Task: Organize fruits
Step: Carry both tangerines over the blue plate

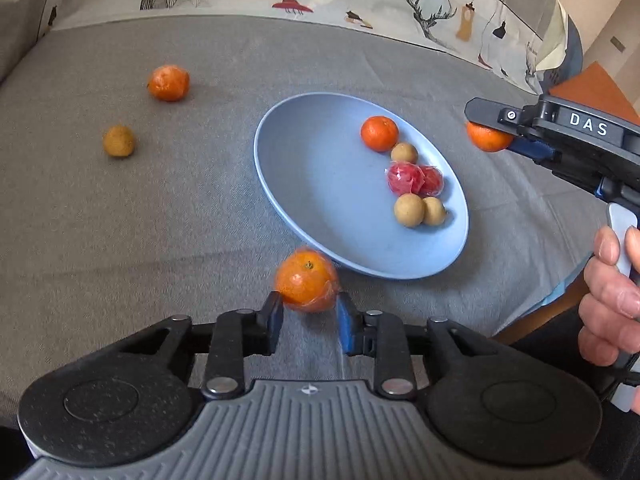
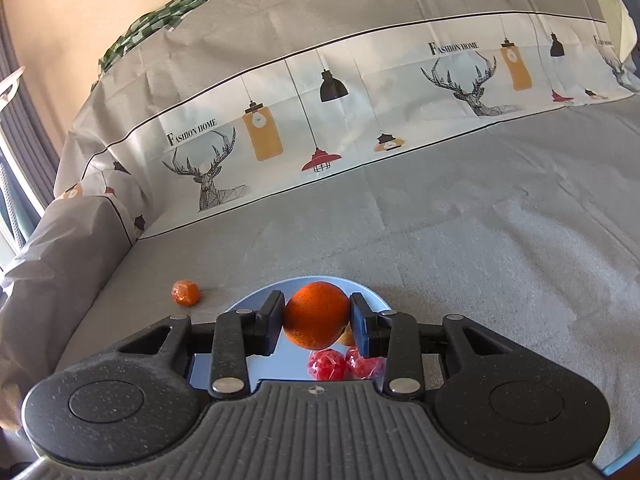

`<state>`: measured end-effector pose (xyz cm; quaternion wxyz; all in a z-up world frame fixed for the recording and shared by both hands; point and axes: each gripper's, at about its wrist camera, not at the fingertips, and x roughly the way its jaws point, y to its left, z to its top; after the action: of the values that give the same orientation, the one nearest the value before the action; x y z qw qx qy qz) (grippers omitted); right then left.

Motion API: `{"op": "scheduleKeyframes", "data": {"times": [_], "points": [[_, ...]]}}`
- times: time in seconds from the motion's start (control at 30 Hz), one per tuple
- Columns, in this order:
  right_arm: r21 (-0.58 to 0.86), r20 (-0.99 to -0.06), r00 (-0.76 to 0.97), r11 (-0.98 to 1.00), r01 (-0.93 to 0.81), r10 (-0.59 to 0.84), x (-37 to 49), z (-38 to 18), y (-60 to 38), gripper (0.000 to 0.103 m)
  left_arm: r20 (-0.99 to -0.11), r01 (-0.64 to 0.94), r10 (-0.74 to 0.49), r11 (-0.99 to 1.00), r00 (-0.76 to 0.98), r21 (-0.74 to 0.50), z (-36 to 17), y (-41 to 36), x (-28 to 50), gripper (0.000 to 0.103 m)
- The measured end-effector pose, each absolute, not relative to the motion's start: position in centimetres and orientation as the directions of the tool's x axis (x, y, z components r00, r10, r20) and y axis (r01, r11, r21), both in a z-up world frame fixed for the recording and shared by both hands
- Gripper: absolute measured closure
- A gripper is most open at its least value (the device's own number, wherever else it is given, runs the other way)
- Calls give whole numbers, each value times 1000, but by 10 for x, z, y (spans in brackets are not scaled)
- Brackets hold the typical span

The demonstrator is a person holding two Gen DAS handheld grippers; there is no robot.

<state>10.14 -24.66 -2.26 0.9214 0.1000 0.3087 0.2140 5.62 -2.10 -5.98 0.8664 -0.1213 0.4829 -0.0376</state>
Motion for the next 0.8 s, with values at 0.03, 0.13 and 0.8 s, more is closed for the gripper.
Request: {"op": "scheduleKeyframes", "data": {"times": [0.03, 0.13, 0.8], "points": [[318, -529, 715, 888, -334, 458, 103, -23, -247, 66, -828, -51, -176, 970, 532, -239, -61, -22, 57, 63], [325, -541, 705, 887, -328, 459, 106, -25, -246, 66, -827, -42, -186, 969, 531, -245, -63, -26, 59, 51], [225, -593, 670, 890, -396, 448, 101, -31, -222, 66, -729, -124, -55, 974, 683, -190, -34, -12, 44, 64]]}}
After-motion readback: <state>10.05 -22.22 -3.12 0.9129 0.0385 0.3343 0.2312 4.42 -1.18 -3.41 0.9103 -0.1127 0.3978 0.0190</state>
